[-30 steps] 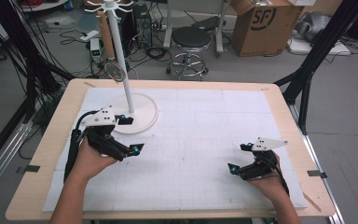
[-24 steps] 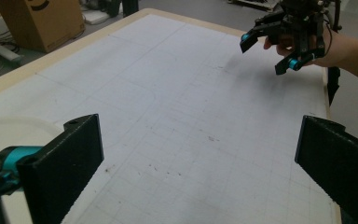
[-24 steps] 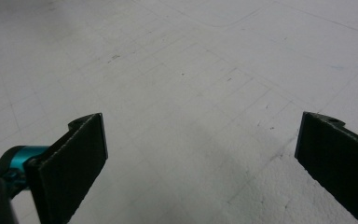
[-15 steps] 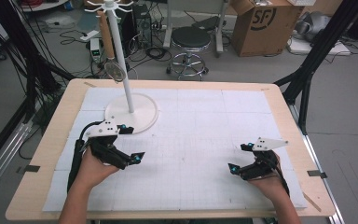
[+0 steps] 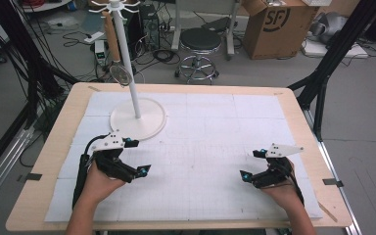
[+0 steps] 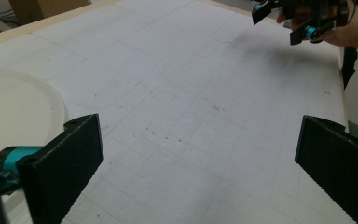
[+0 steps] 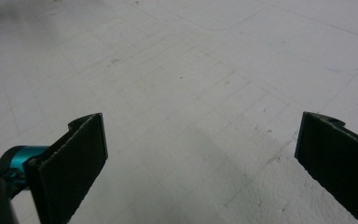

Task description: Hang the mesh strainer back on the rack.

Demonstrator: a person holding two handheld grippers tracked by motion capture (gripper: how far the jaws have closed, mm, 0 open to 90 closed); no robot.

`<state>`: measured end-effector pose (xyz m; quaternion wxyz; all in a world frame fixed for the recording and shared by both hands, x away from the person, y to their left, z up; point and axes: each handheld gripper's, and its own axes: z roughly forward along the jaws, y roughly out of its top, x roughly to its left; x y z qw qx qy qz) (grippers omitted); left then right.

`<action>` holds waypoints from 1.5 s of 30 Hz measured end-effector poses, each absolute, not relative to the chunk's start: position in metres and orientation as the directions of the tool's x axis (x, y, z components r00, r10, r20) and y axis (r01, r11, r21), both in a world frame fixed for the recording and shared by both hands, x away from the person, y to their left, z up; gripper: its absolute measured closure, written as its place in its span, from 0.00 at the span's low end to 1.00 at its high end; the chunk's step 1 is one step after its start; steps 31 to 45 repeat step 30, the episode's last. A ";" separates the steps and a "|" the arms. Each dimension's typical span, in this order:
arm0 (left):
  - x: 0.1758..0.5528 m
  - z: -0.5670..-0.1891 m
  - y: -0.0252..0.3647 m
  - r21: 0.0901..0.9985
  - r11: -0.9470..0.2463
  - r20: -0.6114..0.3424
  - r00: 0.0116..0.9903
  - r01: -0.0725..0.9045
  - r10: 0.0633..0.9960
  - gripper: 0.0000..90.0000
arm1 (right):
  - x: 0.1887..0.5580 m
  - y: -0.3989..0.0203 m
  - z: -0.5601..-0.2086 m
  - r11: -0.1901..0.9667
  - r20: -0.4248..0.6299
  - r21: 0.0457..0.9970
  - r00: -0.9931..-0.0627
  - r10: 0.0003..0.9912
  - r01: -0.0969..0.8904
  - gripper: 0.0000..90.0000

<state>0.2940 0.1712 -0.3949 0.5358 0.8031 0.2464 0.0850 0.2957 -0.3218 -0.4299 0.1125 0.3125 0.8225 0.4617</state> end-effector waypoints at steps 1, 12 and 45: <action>0.294 -0.396 0.171 0.903 -0.304 -0.127 0.865 0.304 0.485 0.02 | 0.296 -0.322 -0.430 0.379 0.101 0.831 -0.780 0.618 0.408 0.01; 0.294 -0.400 0.172 0.903 -0.304 -0.129 0.866 0.304 0.483 0.02 | 0.294 -0.320 -0.429 0.383 0.101 0.827 -0.778 0.620 0.412 0.01; 0.293 -0.401 0.174 0.901 -0.304 -0.131 0.863 0.309 0.488 0.02 | 0.295 -0.318 -0.430 0.392 0.100 0.821 -0.781 0.617 0.415 0.01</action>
